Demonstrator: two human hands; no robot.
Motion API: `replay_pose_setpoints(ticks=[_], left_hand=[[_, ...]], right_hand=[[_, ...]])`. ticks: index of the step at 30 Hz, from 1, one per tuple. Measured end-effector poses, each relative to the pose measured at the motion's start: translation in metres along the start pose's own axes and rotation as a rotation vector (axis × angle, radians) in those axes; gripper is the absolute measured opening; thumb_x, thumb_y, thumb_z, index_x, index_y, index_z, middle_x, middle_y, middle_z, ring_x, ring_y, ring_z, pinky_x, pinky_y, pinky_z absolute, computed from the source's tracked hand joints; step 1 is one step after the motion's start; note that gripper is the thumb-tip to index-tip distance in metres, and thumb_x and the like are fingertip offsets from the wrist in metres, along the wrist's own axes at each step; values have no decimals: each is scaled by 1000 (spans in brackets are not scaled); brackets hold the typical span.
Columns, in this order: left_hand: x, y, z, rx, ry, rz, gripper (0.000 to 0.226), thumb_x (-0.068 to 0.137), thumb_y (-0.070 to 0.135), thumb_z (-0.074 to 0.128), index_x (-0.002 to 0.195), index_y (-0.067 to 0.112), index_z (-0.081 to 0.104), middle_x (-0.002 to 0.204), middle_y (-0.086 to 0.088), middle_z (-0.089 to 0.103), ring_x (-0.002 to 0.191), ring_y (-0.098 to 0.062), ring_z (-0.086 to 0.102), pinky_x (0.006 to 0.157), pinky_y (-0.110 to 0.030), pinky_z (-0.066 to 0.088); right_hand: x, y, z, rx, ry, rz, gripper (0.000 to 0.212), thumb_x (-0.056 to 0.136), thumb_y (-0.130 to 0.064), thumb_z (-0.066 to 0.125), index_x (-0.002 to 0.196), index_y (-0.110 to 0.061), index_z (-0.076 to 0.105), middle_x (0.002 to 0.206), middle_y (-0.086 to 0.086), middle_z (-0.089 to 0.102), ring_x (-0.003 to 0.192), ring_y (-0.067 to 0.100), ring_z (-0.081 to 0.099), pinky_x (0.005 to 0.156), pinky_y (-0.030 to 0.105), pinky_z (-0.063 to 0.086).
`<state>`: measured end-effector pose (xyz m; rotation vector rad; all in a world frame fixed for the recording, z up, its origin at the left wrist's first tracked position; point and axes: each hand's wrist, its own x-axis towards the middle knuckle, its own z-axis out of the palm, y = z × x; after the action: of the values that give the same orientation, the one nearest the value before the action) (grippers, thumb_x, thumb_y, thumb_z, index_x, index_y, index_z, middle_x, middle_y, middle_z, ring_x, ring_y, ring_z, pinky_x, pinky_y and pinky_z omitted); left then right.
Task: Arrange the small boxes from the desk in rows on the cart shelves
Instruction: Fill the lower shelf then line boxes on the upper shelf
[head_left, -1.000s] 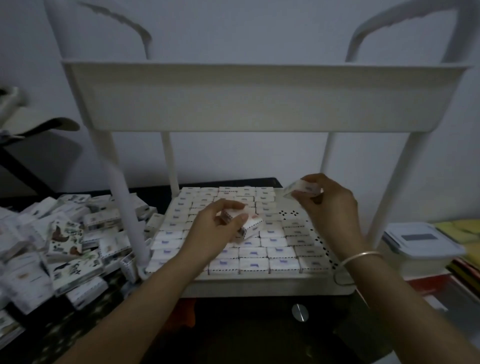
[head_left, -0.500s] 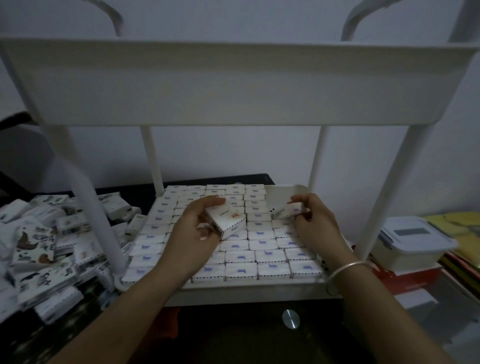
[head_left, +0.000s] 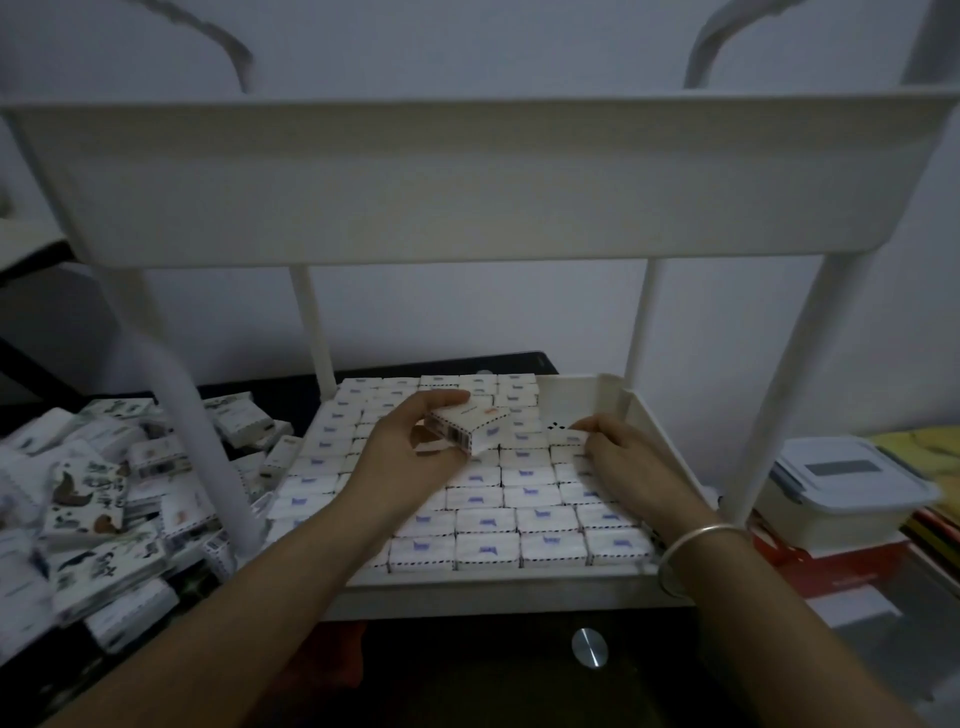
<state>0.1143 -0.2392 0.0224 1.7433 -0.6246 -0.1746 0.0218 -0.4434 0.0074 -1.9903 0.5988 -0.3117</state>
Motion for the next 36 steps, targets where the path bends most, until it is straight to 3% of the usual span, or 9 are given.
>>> replay_pose_setpoints(ticks=[3,7,12,17,19,22,27,32,36], left_hand=[[16,4,11,53,-30,18,42,83,10,73,110,40,63,107,12,65,99,2,62,78,-7,48],[40,7,33,140,-8,106,35,86,18,70,114,38,61,109,14,64,100,-3,61,84,-20,51],[61,8,55,239,10,208,32,86,20,70,115,31,59,112,12,63,99,-3,59,80,-14,48],[68,8,81,258,44,253,43,82,14,74,124,18,63,122,0,62,109,-13,59,92,-30,52],[65,10,92,273,-3,245,51,81,10,74,129,16,60,131,-2,57,117,-16,55,98,-35,50],[58,12,97,312,-128,230,59,84,1,67,138,17,51,142,2,46,124,-12,49,102,-25,46],[53,6,93,317,-226,149,62,91,6,56,145,31,36,144,12,41,101,0,58,88,-16,44],[49,5,89,315,-240,187,61,90,5,50,144,28,35,143,9,42,105,-2,58,98,-23,45],[44,4,88,375,-187,251,50,91,10,55,137,26,44,138,7,48,108,-3,57,93,-21,44]], right_hand=[[-1,-1,-1,15,-3,-6,28,102,-23,33,109,-23,60,101,4,66,79,15,62,47,14,44],[-2,1,1,58,5,8,28,101,-26,33,110,-27,59,99,8,67,74,18,61,54,25,48],[-6,-2,-2,54,-17,3,27,103,-31,31,120,-27,52,100,1,62,72,10,57,48,17,46],[-1,-2,2,11,88,-157,68,85,-82,16,126,-35,44,119,-4,57,102,15,56,90,39,47],[1,-2,2,70,119,-163,67,82,-86,17,119,-38,46,113,-6,58,102,12,57,89,40,48],[2,-1,-2,200,203,-67,35,91,-68,37,106,-40,49,100,-11,61,90,3,56,71,26,43],[11,2,-6,252,386,-69,11,96,-35,54,106,-28,53,91,-15,59,80,-3,54,60,16,39],[15,3,-5,198,488,-107,22,96,-25,56,116,-29,47,94,-14,55,80,2,56,58,12,40],[17,4,-2,117,394,-103,16,97,-21,54,107,-32,50,94,-13,59,78,-1,54,59,14,39]])
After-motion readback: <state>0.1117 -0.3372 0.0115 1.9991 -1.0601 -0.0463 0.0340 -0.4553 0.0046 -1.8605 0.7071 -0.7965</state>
